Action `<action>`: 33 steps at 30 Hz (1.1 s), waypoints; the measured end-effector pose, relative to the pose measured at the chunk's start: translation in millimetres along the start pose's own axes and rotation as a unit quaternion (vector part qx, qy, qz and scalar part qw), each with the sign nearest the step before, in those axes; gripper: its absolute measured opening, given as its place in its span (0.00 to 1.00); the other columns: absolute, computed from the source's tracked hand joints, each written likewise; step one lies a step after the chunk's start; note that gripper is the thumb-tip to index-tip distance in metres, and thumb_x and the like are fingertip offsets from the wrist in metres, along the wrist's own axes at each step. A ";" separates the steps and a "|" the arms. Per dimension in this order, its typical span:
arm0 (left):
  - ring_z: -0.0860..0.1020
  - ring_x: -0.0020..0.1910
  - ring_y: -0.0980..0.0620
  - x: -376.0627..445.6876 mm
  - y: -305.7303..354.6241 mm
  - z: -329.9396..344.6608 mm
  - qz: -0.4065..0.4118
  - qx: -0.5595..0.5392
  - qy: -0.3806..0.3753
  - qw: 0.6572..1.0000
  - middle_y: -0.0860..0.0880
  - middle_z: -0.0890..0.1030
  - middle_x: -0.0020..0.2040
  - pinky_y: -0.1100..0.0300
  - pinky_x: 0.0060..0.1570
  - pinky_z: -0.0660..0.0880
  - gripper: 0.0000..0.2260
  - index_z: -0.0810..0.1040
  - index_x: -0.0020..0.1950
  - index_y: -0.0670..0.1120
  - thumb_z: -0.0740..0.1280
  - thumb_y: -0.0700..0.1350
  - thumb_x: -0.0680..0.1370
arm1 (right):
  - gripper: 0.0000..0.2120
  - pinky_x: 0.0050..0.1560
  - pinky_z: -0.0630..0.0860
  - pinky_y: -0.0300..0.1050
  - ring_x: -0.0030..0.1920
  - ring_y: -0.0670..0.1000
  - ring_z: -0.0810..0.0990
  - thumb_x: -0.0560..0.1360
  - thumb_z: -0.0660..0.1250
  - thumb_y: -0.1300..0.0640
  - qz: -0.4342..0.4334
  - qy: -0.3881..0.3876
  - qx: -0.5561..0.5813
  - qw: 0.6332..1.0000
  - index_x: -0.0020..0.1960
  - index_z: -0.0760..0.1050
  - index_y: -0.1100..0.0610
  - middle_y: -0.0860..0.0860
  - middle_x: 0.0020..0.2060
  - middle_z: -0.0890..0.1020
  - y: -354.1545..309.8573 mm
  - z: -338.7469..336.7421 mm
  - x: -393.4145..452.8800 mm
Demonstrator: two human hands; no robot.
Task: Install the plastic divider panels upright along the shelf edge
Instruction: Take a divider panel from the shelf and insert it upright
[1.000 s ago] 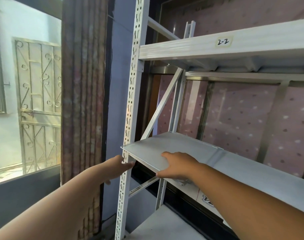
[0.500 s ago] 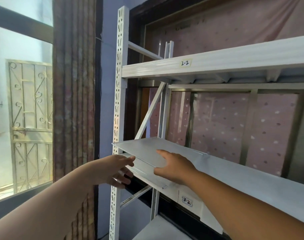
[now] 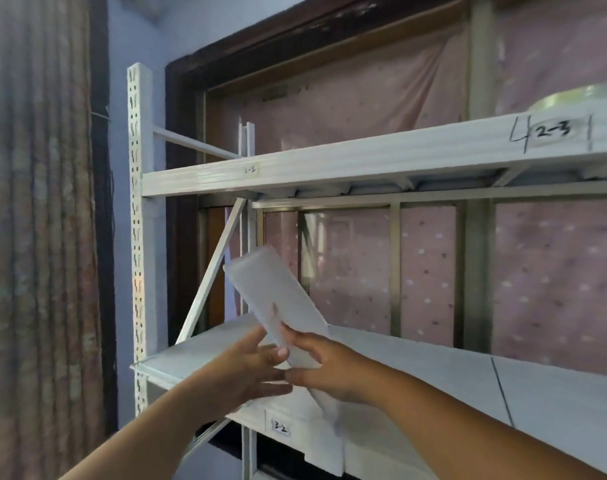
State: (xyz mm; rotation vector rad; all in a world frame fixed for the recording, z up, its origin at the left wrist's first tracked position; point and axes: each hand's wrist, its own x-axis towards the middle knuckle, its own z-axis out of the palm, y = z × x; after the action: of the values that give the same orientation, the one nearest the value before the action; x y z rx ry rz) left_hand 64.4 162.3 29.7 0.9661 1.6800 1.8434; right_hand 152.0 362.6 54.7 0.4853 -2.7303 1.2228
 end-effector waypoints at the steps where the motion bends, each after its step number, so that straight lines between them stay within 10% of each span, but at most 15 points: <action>1: 0.82 0.67 0.35 6.2 2.3 15.2 0.017 -0.006 0.005 1.000 0.45 0.83 0.70 0.43 0.64 0.81 0.25 0.75 0.73 0.66 0.77 0.50 0.79 | 0.34 0.73 0.65 0.44 0.76 0.44 0.61 0.75 0.70 0.38 -0.014 0.007 0.025 1.000 0.70 0.54 0.18 0.32 0.76 0.61 -0.8 -3.9 -4.9; 13: 0.82 0.67 0.42 82.4 19.2 158.7 0.100 -0.016 -0.106 0.989 0.48 0.81 0.72 0.38 0.60 0.82 0.33 0.65 0.79 0.70 0.76 0.50 0.80 | 0.33 0.60 0.80 0.47 0.72 0.51 0.72 0.82 0.68 0.52 0.023 0.151 0.095 0.984 0.70 0.58 0.19 0.43 0.75 0.70 15.9 -96.0 -104.0; 18: 0.83 0.68 0.47 112.8 22.5 236.9 0.113 -0.040 -0.147 0.982 0.55 0.77 0.76 0.31 0.65 0.77 0.38 0.65 0.78 0.74 0.80 0.53 0.74 | 0.31 0.46 0.80 0.33 0.59 0.35 0.80 0.81 0.69 0.54 0.052 0.216 0.109 0.969 0.72 0.62 0.24 0.32 0.63 0.79 24.3 -138.6 -171.4; 28: 0.81 0.69 0.43 132.2 44.1 414.9 0.118 -0.046 -0.269 0.955 0.55 0.80 0.74 0.31 0.65 0.78 0.46 0.61 0.78 0.77 0.82 0.61 0.66 | 0.28 0.48 0.83 0.38 0.58 0.38 0.82 0.81 0.68 0.55 0.130 0.324 0.037 0.936 0.72 0.66 0.29 0.33 0.58 0.83 19.5 -218.2 -332.8; 33: 0.78 0.72 0.42 126.2 47.4 507.3 0.123 -0.045 -0.305 0.943 0.54 0.73 0.79 0.33 0.63 0.80 0.43 0.57 0.76 0.80 0.79 0.59 0.71 | 0.25 0.61 0.81 0.57 0.62 0.46 0.81 0.81 0.69 0.55 0.159 0.379 0.004 0.911 0.69 0.71 0.28 0.38 0.61 0.82 11.9 -243.8 -413.6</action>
State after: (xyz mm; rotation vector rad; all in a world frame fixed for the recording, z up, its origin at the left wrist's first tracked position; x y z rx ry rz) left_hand 371.0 582.0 103.1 1.5657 1.1269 1.5141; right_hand 530.8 651.5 114.9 -0.3934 -2.1556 1.1522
